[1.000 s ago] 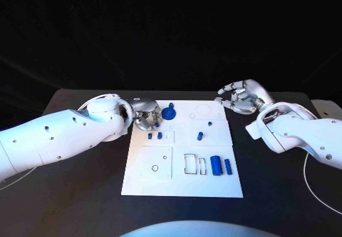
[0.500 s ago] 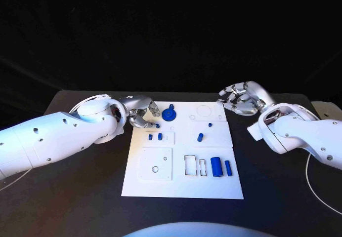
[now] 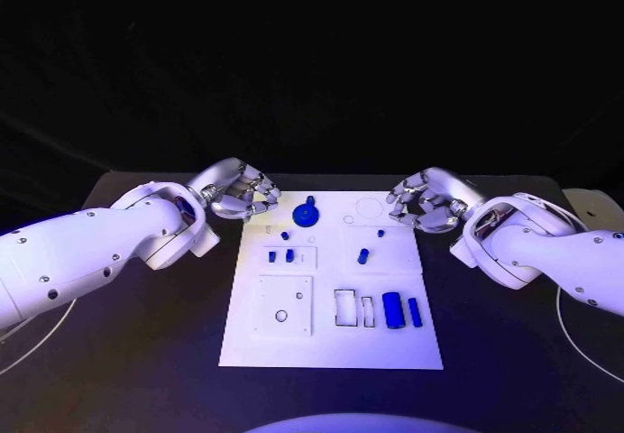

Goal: Assemble the parts on the task board

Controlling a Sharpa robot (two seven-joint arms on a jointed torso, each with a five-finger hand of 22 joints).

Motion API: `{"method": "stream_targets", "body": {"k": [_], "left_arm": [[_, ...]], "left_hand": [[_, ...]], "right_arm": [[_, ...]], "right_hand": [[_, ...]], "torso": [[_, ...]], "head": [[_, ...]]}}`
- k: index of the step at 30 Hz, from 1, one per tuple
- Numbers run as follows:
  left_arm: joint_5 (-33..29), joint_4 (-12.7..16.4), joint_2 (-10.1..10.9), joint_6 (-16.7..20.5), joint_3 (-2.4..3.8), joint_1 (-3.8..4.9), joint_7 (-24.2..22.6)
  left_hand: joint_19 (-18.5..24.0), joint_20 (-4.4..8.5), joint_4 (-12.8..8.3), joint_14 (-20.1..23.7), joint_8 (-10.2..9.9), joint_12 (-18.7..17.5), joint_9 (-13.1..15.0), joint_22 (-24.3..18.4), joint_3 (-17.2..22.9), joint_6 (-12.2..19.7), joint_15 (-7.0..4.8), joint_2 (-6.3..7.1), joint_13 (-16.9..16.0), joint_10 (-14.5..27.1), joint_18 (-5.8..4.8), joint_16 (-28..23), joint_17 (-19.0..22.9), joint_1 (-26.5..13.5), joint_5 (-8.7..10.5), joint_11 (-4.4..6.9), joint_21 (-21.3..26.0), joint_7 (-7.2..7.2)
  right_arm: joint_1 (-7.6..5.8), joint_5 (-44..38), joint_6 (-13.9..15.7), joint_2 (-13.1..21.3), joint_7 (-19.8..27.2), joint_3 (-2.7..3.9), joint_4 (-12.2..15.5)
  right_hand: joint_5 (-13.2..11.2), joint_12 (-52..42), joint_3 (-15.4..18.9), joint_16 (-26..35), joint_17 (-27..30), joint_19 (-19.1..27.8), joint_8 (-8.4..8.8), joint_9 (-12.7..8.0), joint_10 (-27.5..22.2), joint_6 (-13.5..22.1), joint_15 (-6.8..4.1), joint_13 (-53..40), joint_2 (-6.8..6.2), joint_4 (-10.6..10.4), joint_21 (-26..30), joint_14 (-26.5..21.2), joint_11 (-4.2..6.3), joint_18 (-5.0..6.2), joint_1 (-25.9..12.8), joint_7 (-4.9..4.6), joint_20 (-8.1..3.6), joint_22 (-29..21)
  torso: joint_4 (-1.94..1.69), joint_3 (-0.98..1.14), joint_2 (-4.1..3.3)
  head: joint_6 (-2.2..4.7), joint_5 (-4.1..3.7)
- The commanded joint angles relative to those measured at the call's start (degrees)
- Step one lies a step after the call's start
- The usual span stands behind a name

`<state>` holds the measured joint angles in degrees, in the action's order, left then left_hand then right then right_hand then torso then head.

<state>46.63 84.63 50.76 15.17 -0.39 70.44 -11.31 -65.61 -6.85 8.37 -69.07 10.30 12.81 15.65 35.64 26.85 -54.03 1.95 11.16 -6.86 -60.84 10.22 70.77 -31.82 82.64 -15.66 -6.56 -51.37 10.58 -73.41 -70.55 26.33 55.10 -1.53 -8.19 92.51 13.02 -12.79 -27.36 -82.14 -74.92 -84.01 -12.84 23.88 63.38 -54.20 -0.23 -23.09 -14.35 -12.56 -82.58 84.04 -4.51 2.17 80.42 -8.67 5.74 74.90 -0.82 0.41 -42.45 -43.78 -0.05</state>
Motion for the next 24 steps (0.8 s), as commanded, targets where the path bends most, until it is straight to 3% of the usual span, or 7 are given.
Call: {"method": "stream_targets", "body": {"k": [1, 5, 6, 11, 14, 24], "left_arm": [[-24.6, 1.2, 0.6, 2.0, 0.0, 0.03, -8.9], [-31.4, 2.8, 1.6, 2.1, -0.17, 0.02, -11.4], [-32.7, 3.3, 1.8, 2.1, -0.23, 0.01, -11.9], [-36.2, 5.0, 2.5, 2.2, -0.44, -0.01, -13.7], [-37.6, 5.7, 2.7, 2.3, -0.52, -0.02, -14.4], [-38.9, 5.8, 3.1, 2.5, -0.58, -0.03, -14.8]], "left_hand": [[0.5, 0.2, -0.1, 1.2, 0.7, 1.0, 0.1, -0.4, 0.7, -0.6, -0.26, 0.43, -0.4, -1.0, 0.43, -0.9, 2.0, 0.1, 0.15, 0.28, 0.5, -0.48], [1.0, 0.33, -0.2, 2.5, 1.2, 1.8, 0.3, -0.7, 1.1, -1.0, -0.42, 0.54, -0.7, -1.3, 0.41, -1.7, 3.8, -0.5, 0.22, 0.52, 1.1, -0.71], [1.0, 0.35, -0.2, 2.6, 1.2, 2.0, 0.3, -0.7, 1.1, -1.0, -0.44, 0.54, -0.7, -1.4, 0.41, -1.8, 3.9, -0.5, 0.23, 0.55, 1.1, -0.72], [1.0, 0.41, -0.3, 2.7, 1.3, 2.4, 0.3, -0.8, 1.2, -1.1, -0.53, 0.52, -0.9, -1.6, 0.41, -1.8, 3.9, -0.6, 0.23, 0.66, 1.3, -0.79], [1.0, 0.42, -0.4, 2.7, 1.3, 2.4, 0.3, -0.8, 1.2, -1.1, -0.54, 0.51, -0.9, -1.7, 0.42, -1.8, 4.0, -0.6, 0.23, 0.67, 1.3, -0.79], [1.0, 0.44, -0.4, 2.7, 1.4, 2.5, 0.3, -0.8, 1.2, -1.1, -0.55, 0.55, -0.9, -1.7, 0.41, -1.8, 4.0, -0.7, 0.24, 0.66, 1.3, -0.77]], "right_arm": [[0.08, -16.1, -7.4, -0.6, -4.5, 0.01, 0.4], [0.1, -22.5, -9.7, -1.6, -7.2, 0.01, 0.6], [0.11, -23.9, -10.2, -1.9, -7.9, 0.01, 0.5], [0.25, -29.1, -12.4, -2.9, -10.9, 0.01, 0.3], [0.42, -31.4, -13.3, -3.3, -12.3, 0.01, 0.3], [0.86, -34.7, -13.3, -4.2, -14.0, 0.01, 0.3]], "right_hand": [[-0.4, 0.7, -0.4, 0.1, -4.5, -3.4, 0.39, -0.1, 0.2, -0.3, 0.2, 0.7, -0.6, -0.1, -0.5, 3.6, -0.08, -0.59, -0.1, 0.09, -0.05, 11.2], [-1.4, 1.7, -0.8, 0.0, -4.4, -3.4, 0.55, -0.2, 0.3, -0.5, 0.31, 1.9, -0.84, 0.1, -0.7, 3.6, -0.14, -0.62, -0.3, 0.15, -0.04, 11.4], [-2.7, 2.3, -1.2, 0.0, -4.4, -3.4, 0.58, -0.2, 0.1, -0.7, 0.35, 2.5, -0.8, 0.4, -0.7, 3.6, -0.21, -0.62, -0.1, 0.18, -0.01, 11.4], [-3.3, 3.2, -1.7, 0.0, -4.3, -3.2, 0.9, -0.4, -0.4, -0.6, 0.59, 3.5, -1.22, 0.6, -0.2, 3.6, -0.37, -0.51, -0.2, 0.14, -0.04, 11.2], [-3.4, 3.9, -1.9, 0.0, -4.3, -3.2, 1.15, -0.6, -0.8, -0.5, 0.41, 4.2, -1.58, 0.6, -0.2, 3.6, -0.14, -0.49, -0.7, 0.41, -0.25, 11.2], [-3.0, 4.2, -2.1, 0.0, -4.2, -3.2, 1.31, -0.7, -0.9, -0.4, 0.44, 4.7, -1.59, 0.6, -0.3, 3.6, -0.16, -0.51, -0.8, 0.36, -0.36, 11.2]], "torso": [[0.05, 0.01, -0.07], [0.0, 0.01, 0.02], [-0.02, 0.01, 0.01], [-0.15, -0.11, 0.04], [0.0, 0.0, -0.02], [-0.14, -0.04, -0.03]], "head": [[0.47, -1.42], [0.55, -2.3], [0.56, -2.49], [0.53, -3.44], [0.67, -3.34], [0.66, -3.44]]}}
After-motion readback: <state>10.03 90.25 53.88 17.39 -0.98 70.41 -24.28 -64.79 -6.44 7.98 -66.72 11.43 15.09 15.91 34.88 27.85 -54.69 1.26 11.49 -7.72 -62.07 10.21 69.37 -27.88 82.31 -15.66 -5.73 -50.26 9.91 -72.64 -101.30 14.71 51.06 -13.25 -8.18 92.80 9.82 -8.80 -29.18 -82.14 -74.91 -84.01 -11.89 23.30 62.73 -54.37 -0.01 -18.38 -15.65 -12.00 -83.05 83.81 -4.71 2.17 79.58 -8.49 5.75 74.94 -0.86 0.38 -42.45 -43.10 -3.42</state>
